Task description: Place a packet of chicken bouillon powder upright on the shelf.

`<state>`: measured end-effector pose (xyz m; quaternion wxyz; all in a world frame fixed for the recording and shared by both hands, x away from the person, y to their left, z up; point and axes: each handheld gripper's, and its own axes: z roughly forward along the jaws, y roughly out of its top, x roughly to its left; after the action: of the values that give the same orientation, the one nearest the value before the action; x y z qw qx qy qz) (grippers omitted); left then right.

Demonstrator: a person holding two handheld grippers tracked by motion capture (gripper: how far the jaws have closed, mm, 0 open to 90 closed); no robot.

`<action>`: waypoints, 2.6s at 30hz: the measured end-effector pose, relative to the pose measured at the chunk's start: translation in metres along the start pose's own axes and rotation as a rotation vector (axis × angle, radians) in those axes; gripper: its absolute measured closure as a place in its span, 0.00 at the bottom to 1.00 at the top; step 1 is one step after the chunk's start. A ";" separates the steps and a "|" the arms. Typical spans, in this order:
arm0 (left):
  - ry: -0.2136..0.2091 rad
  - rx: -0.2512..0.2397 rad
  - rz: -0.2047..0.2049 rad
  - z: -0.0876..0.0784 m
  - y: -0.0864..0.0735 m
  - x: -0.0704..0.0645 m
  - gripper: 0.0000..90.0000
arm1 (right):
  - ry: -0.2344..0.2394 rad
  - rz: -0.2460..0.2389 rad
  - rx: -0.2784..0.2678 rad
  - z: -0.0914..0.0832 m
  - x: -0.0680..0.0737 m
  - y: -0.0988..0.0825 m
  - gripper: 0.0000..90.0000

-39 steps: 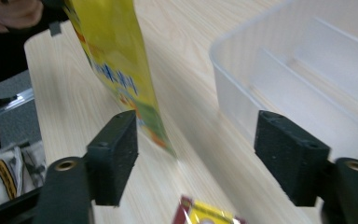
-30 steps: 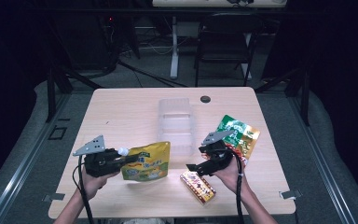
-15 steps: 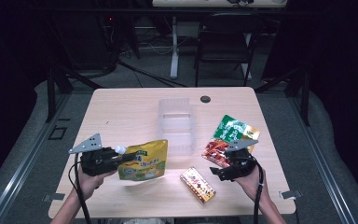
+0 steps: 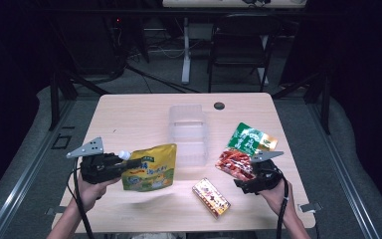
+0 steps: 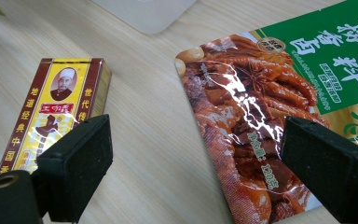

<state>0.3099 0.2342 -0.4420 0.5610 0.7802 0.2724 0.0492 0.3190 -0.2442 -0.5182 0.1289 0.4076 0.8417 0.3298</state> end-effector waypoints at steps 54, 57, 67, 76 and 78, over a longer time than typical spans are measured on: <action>0.029 -0.031 0.069 0.049 0.129 0.036 0.84 | -0.029 0.061 -0.002 0.000 -0.015 -0.002 0.11; 0.035 -0.043 0.068 0.055 0.133 0.041 0.84 | -0.031 0.067 -0.008 -0.001 -0.016 -0.002 0.11; 0.047 -0.052 0.089 0.074 0.146 0.053 0.84 | -0.024 0.069 -0.010 0.000 -0.017 -0.003 0.11; 0.063 -0.055 0.083 0.089 0.150 0.063 0.84 | -0.019 0.067 -0.001 0.000 -0.016 -0.003 0.11; 0.070 -0.059 0.079 0.092 0.150 0.065 0.84 | -0.019 0.065 0.000 0.000 -0.016 -0.003 0.11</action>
<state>0.4560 0.1543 -0.3549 0.5715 0.7712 0.2594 0.1065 0.3277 -0.2577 -0.5209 0.1262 0.4381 0.8266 0.3299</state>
